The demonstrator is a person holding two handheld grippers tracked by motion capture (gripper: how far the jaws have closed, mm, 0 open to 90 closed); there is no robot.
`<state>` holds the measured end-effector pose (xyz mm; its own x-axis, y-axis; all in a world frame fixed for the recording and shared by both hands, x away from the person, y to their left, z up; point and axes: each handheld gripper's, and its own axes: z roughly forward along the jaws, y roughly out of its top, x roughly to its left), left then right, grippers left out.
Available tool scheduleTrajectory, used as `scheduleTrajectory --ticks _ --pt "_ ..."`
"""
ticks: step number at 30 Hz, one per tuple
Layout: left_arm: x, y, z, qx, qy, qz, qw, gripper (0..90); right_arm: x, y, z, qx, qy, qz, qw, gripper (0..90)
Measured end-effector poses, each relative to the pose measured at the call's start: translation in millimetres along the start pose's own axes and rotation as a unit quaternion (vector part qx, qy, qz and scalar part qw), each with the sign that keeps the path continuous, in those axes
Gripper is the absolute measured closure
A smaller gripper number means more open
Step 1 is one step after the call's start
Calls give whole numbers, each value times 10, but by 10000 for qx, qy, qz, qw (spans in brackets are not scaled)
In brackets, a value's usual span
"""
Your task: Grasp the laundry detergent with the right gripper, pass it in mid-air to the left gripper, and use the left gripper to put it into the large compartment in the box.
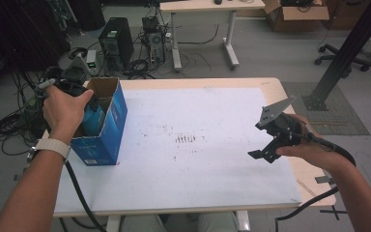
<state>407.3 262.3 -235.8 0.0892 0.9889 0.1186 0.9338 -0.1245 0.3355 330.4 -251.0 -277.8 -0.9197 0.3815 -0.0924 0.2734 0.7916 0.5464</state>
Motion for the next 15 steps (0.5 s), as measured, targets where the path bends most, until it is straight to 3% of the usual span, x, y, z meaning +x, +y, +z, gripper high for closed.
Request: scheduleTrajectory --ticks 15 --pt "-27 -76 260 95 -40 22 9999 384 2 -19 55 26 55 30 10000 55"
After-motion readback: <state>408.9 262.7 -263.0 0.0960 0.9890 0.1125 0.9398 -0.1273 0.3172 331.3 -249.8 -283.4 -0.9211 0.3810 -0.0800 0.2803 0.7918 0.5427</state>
